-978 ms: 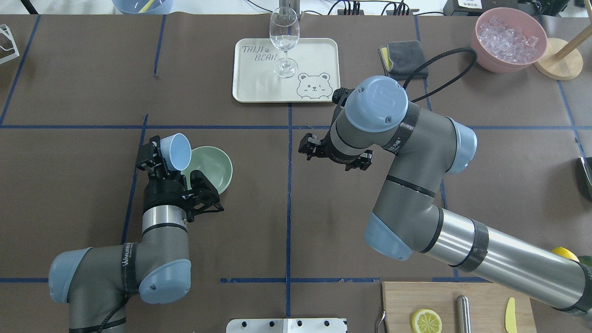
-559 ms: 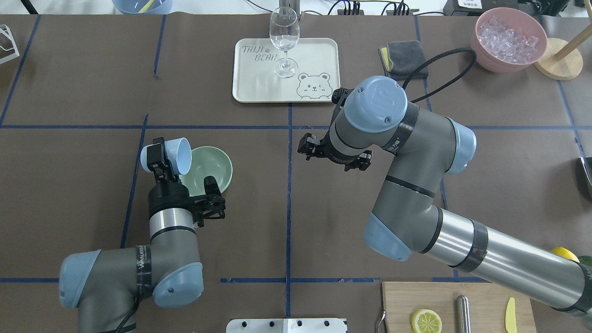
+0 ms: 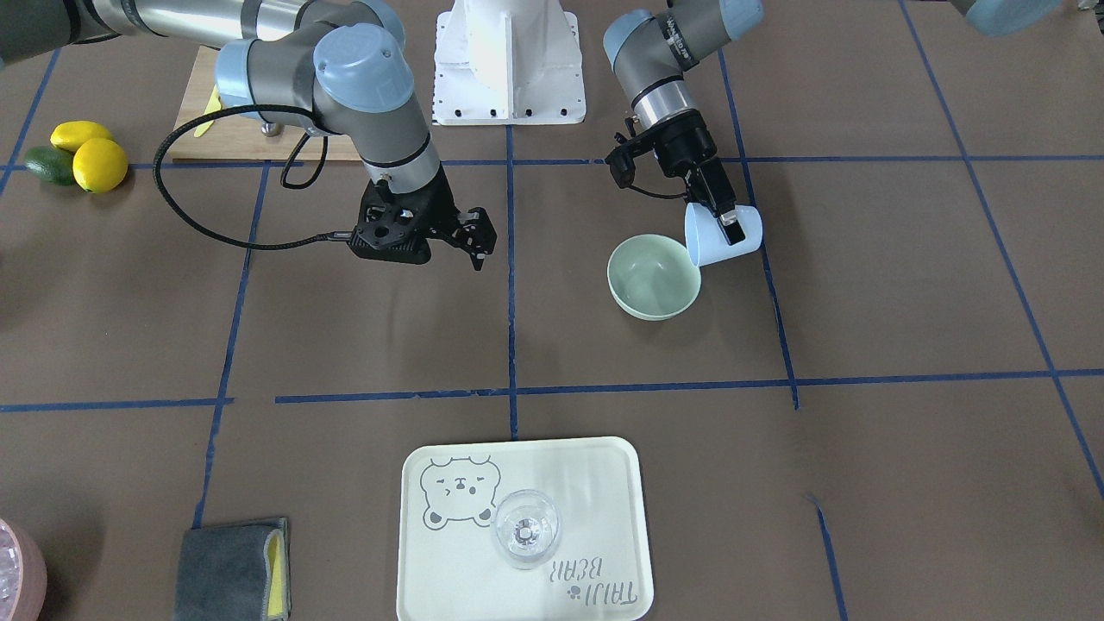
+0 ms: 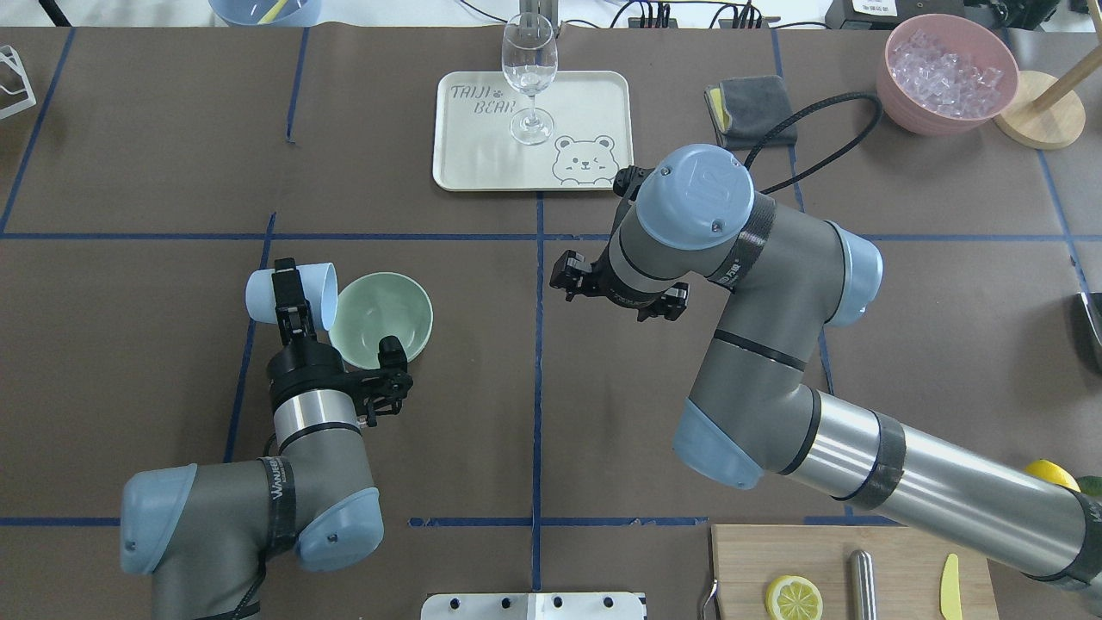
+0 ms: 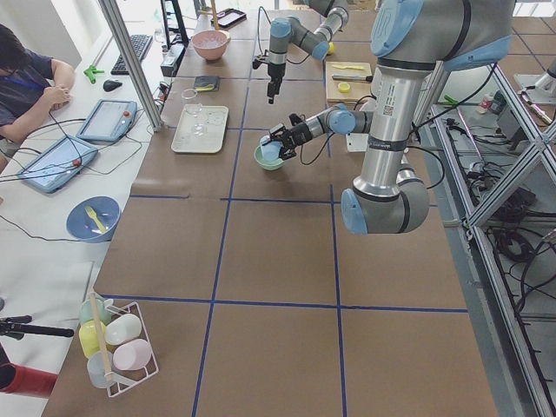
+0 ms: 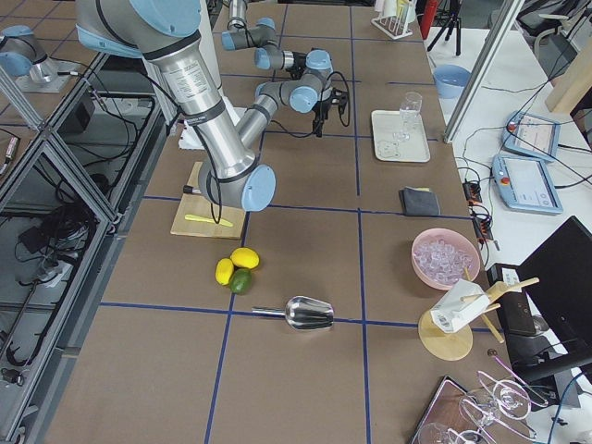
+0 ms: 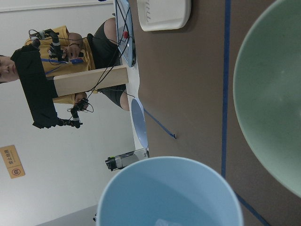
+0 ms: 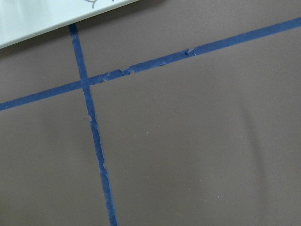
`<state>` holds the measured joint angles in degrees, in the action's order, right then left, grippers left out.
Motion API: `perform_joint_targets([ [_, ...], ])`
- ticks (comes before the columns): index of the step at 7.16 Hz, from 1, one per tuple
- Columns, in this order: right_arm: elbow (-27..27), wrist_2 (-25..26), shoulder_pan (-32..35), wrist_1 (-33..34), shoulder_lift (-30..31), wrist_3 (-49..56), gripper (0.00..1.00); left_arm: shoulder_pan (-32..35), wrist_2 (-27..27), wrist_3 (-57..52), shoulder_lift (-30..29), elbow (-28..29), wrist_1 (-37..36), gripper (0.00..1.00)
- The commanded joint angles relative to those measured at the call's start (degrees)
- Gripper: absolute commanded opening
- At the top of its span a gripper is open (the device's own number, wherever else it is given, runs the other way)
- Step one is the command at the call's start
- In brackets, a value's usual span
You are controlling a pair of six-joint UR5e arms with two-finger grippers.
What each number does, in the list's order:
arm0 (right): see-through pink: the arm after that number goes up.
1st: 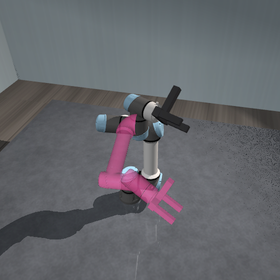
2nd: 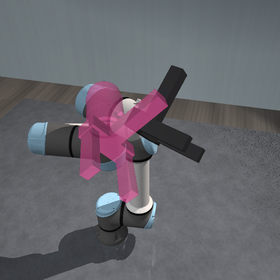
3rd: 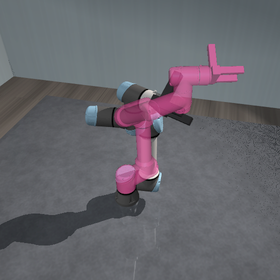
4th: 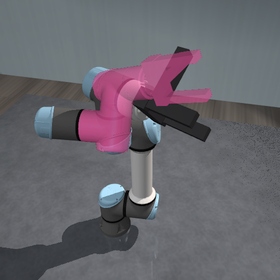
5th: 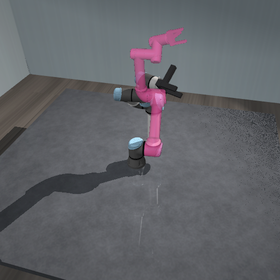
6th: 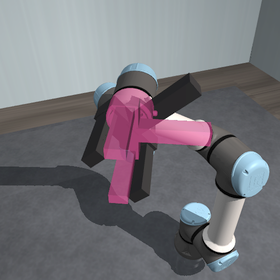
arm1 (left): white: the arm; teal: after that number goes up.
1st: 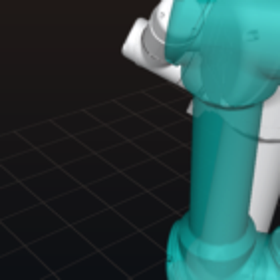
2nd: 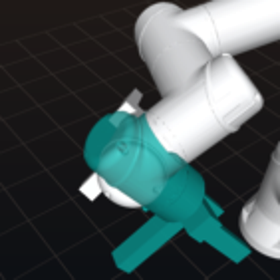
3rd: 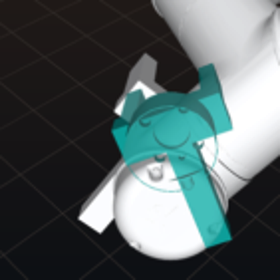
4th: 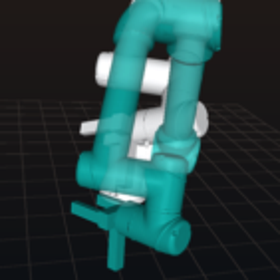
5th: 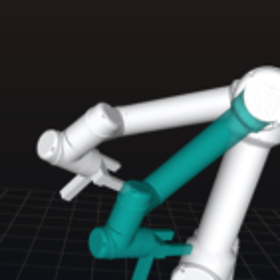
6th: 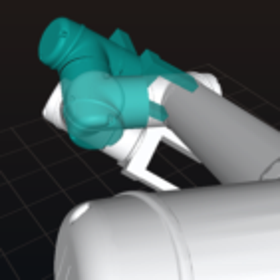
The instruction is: Pour ice into bowl
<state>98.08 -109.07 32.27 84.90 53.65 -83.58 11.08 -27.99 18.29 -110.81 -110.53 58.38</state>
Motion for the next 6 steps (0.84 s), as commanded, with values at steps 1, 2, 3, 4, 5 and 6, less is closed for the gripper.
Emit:
perform_joint_targets([
  [1, 0.0, 0.0, 0.0, 0.0, 0.0, 0.1, 1.0, 0.0, 0.0, -3.4, -0.1, 0.2, -1.7, 0.0],
  [2, 0.0, 0.0, 0.0, 0.0, -0.1, 0.0, 1.0, 0.1, 0.0, -5.3, -0.1, 0.2, -1.8, 0.0],
  [3, 0.0, 0.0, 0.0, 0.0, -0.1, 0.0, 1.0, 0.1, 0.0, -6.1, -0.3, 0.2, -4.7, 0.0],
  [4, 0.1, 0.0, 0.0, 0.0, -0.1, 0.0, 1.0, 0.1, 0.0, -6.5, -1.5, 0.2, -7.9, 0.0],
  [5, 0.1, 0.0, 0.0, 0.0, -0.1, 0.0, 1.0, 0.1, 0.0, -6.5, -1.5, 0.3, -8.5, 0.0],
  [6, 0.1, 0.0, 0.0, 0.0, -0.1, 0.1, 1.0, 0.1, 0.0, -6.6, -1.5, 0.5, -8.5, 0.0],
])
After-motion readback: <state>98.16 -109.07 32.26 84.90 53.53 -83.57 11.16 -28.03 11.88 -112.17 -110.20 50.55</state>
